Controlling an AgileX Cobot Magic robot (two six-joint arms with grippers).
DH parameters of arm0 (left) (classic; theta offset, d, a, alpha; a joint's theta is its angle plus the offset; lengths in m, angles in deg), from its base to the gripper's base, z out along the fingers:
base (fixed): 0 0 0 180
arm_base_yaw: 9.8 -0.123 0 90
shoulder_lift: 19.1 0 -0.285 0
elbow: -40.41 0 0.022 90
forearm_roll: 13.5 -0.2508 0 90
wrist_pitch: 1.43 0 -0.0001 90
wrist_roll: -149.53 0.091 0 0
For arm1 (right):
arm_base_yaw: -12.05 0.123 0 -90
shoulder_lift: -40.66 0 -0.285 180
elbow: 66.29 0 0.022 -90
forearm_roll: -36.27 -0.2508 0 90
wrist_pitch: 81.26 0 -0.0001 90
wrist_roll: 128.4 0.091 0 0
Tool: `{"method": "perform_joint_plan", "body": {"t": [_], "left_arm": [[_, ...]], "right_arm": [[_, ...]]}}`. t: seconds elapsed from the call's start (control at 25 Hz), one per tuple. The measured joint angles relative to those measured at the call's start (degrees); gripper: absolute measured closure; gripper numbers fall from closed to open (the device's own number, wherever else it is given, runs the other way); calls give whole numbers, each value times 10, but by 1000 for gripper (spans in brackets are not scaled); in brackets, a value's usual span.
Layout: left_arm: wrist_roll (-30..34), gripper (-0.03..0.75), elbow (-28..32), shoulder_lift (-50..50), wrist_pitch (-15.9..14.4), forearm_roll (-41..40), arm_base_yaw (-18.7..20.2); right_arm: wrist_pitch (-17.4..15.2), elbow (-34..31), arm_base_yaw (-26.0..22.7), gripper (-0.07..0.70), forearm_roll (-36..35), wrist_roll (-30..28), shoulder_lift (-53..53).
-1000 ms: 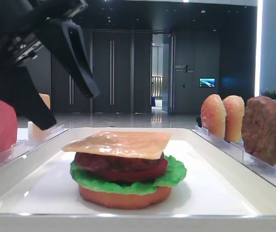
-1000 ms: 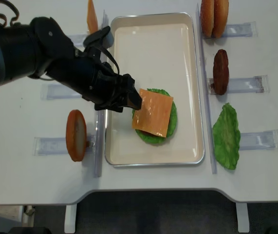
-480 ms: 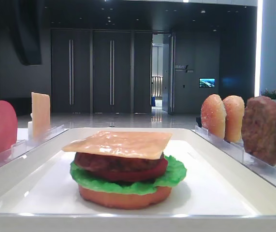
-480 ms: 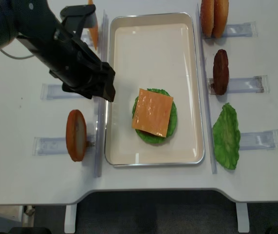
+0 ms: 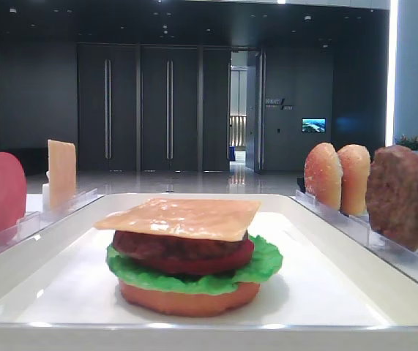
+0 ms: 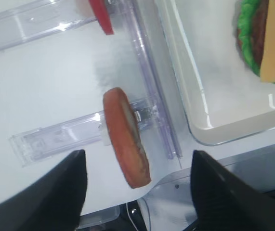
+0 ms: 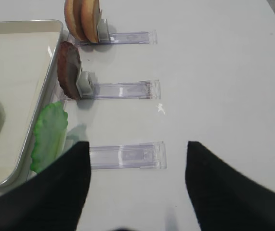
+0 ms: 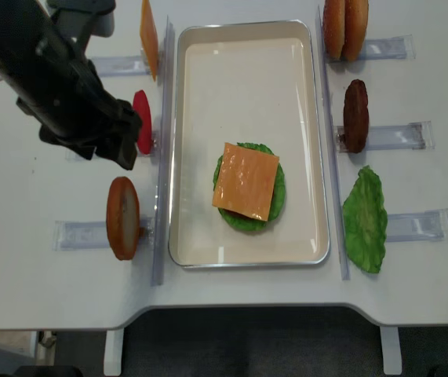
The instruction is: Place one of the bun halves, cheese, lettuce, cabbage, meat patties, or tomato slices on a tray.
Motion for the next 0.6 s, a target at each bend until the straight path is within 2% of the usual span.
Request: {"method": "perform_joint_plan", "body": {"t": [0.2, 0.32, 0.6], "left_arm": [[-4, 202, -4, -20, -8, -20, 0], [-3, 202, -4, -32, -8, -18, -18], [38, 202, -4, -85, -10, -17, -125]], "right_arm": [[0, 0, 0, 216, 0, 0, 0], [0, 0, 0, 216, 0, 0, 0], [0, 0, 0, 216, 0, 0, 0]]}}
